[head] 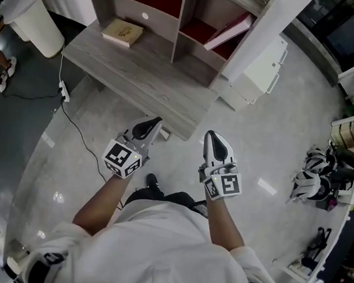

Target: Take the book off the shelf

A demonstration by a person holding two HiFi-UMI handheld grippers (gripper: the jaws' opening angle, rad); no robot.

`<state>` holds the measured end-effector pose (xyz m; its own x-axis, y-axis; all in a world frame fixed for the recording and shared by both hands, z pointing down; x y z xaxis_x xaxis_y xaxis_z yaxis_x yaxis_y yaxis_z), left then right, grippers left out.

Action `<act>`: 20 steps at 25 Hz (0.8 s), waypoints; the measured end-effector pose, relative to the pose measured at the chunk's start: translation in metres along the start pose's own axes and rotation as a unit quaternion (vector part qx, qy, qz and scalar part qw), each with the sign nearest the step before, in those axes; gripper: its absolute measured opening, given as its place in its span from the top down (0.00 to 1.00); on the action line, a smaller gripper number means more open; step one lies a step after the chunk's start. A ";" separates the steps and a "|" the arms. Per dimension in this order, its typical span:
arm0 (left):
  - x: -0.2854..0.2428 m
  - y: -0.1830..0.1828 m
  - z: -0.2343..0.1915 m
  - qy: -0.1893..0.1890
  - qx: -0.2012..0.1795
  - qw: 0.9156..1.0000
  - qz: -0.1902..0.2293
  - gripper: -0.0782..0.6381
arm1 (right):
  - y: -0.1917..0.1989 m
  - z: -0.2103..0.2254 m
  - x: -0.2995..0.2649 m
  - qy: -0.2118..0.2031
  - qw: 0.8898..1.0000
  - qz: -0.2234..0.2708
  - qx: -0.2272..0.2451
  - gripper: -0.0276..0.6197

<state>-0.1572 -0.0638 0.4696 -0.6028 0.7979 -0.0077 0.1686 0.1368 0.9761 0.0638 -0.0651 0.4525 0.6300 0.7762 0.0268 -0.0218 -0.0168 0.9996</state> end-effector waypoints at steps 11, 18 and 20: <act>-0.066 -0.018 -0.023 0.028 -0.011 1.000 0.002 0.86 | 0.003 0.038 -0.021 0.028 1.000 -0.002 -0.003 0.93; -0.116 -0.042 -0.042 0.022 -0.027 0.999 0.018 0.86 | 0.000 0.083 -0.052 0.018 1.000 0.010 -0.002 0.93; -0.130 -0.051 -0.047 0.024 -0.023 0.999 0.026 0.86 | -0.003 0.097 -0.064 0.015 1.000 0.018 -0.003 0.93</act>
<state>-0.1237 -0.2021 0.4306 -0.6310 0.7740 0.0526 0.1654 0.0680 0.9839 0.0993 -0.1760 0.4484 0.6049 0.7939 0.0627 -0.0486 -0.0418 0.9979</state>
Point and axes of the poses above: the fingertips, and each gripper's own axes: x backward along the fingers, z to its right, y out of its underside, the point moved 6 cm from there along x, backward along the fingers, and after that the axes turned 4 degrees about x, right-handed, at the moved point
